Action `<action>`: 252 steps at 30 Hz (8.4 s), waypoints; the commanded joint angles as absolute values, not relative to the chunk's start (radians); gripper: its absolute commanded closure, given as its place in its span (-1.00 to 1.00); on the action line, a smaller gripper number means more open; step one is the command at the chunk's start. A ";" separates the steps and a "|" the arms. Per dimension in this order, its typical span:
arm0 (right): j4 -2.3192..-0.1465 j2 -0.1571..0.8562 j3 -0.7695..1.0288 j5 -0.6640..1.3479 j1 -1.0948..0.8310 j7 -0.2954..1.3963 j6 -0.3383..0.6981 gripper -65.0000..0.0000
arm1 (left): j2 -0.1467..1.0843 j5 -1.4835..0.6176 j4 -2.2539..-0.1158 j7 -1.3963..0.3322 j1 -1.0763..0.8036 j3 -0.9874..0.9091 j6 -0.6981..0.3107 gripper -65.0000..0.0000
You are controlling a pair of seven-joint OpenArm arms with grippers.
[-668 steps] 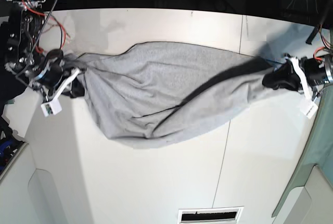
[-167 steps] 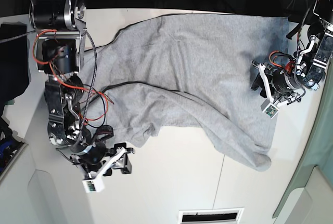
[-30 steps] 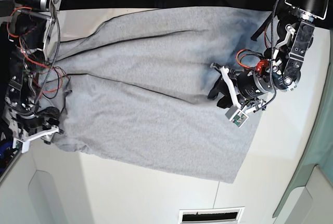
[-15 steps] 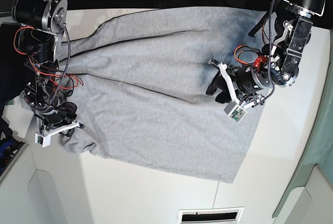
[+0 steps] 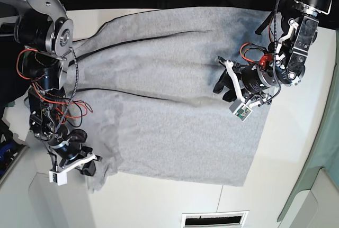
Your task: Layout the t-shirt on the table in an organized manner, then fold the t-shirt properly
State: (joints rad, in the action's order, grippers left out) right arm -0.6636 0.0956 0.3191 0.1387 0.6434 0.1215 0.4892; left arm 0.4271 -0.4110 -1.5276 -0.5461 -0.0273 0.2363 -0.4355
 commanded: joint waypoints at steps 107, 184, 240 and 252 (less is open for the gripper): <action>-0.525 0.147 0.016 0.009 0.665 -0.007 0.443 1.00 | 0.394 -0.504 -0.905 -0.607 0.376 0.032 -0.430 1.00; -1.446 0.305 0.505 0.696 -0.065 0.889 0.540 0.49 | 0.607 -0.982 -1.591 -0.804 -0.568 -0.532 -0.698 0.02; -1.567 0.298 0.498 0.743 -0.172 0.883 0.555 1.00 | 0.615 -0.933 -1.614 -0.675 -0.657 -0.532 -0.698 1.00; -1.589 0.305 0.498 0.745 -0.180 0.868 0.558 1.00 | 0.614 -0.859 -1.563 -0.699 -0.657 -0.532 -0.672 0.21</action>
State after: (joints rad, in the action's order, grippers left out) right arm -1.5726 0.2878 0.4908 0.7261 -0.1879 0.8909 0.5507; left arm 0.5980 -0.8490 -1.5543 -0.7101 -0.6510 -0.5228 -0.6682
